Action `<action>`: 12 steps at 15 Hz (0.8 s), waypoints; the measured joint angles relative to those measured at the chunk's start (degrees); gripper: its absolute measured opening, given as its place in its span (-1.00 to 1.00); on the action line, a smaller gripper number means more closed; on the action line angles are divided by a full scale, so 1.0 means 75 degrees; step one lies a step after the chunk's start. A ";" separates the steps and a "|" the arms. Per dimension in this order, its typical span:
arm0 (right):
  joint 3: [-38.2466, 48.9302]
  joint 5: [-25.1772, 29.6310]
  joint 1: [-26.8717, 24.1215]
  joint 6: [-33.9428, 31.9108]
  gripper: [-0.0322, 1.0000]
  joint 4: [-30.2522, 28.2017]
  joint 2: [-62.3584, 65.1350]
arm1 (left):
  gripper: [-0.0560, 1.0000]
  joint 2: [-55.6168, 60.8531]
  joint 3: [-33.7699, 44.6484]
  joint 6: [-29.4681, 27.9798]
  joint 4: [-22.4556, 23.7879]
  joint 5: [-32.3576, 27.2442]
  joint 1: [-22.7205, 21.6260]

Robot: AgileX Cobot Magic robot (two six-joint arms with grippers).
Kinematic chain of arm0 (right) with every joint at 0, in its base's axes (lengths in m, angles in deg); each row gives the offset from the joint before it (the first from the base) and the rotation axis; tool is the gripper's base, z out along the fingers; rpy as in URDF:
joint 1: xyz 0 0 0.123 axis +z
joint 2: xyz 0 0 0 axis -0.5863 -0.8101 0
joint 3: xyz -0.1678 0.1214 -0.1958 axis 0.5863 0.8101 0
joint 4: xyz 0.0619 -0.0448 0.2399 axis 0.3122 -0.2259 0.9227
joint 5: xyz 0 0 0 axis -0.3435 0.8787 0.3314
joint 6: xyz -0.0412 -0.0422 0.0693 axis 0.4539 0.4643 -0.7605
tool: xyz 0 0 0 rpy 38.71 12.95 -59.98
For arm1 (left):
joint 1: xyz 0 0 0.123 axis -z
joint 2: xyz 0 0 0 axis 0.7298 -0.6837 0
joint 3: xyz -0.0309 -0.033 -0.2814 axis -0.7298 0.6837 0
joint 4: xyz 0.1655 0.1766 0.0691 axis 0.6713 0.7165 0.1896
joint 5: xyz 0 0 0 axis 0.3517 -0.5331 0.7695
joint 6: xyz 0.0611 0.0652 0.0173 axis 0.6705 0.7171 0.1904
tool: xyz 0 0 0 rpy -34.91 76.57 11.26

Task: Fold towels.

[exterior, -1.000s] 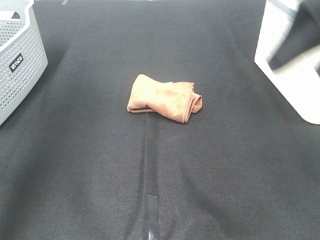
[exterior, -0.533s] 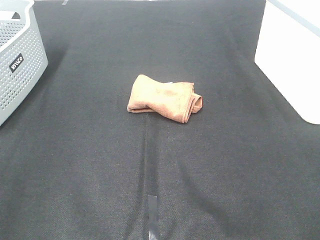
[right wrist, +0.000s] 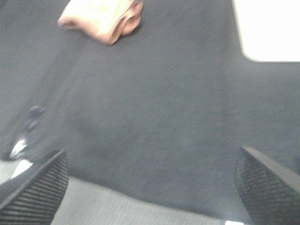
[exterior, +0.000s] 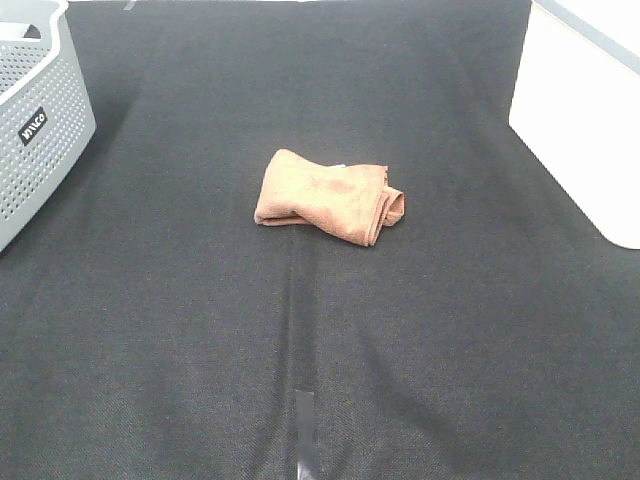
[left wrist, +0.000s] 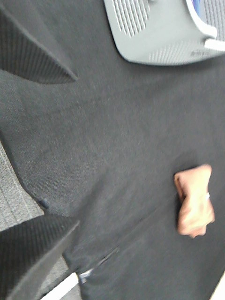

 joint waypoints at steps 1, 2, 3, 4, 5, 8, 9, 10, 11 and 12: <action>0.0031 -0.0130 0.0000 -0.0099 0.81 -0.0107 0.0023 | 0.50 0.0000 0.0191 0.0252 -0.0115 0.0199 0.0000; 0.0092 -0.0321 0.0000 -0.0153 0.81 -0.0206 0.0031 | 0.50 0.0000 0.0413 0.0420 -0.0229 0.0397 0.0000; 0.0214 -0.0527 0.0000 -0.0153 0.81 -0.0313 0.0031 | 0.50 0.0000 0.0665 0.0489 -0.0267 0.0497 0.0000; 0.0283 -0.0657 0.0000 -0.0153 0.81 -0.0367 0.0031 | 0.50 -0.0008 0.0802 0.0550 -0.0290 0.0626 0.0000; 0.0298 -0.0703 0.0000 -0.0153 0.81 -0.0413 0.0031 | 0.50 -0.0008 0.0917 0.0642 -0.0359 0.0871 0.0000; 0.0298 -0.0710 0.0000 -0.0153 0.81 -0.0428 0.0031 | 0.50 -0.0015 0.1024 0.0688 -0.0359 0.1108 0.0000; 0.0298 -0.0710 0.0000 -0.0153 0.81 -0.0428 0.0031 | 0.50 -0.0015 0.1024 0.0688 -0.0275 0.1138 0.0000; 0.0306 -0.0710 0.0000 -0.0153 0.81 -0.0428 0.0031 | 0.50 -0.0015 0.1024 0.0657 -0.0168 0.1146 0.0000; 0.0321 -0.0710 0.0000 -0.0153 0.81 -0.0428 0.0031 | 0.50 -0.0015 0.1024 0.0626 -0.0099 0.1146 0.0000; 0.0321 -0.0710 0.0000 -0.0153 0.81 -0.0428 0.0031 | 0.50 -0.0015 0.1024 0.0581 -0.0038 0.1146 0.0000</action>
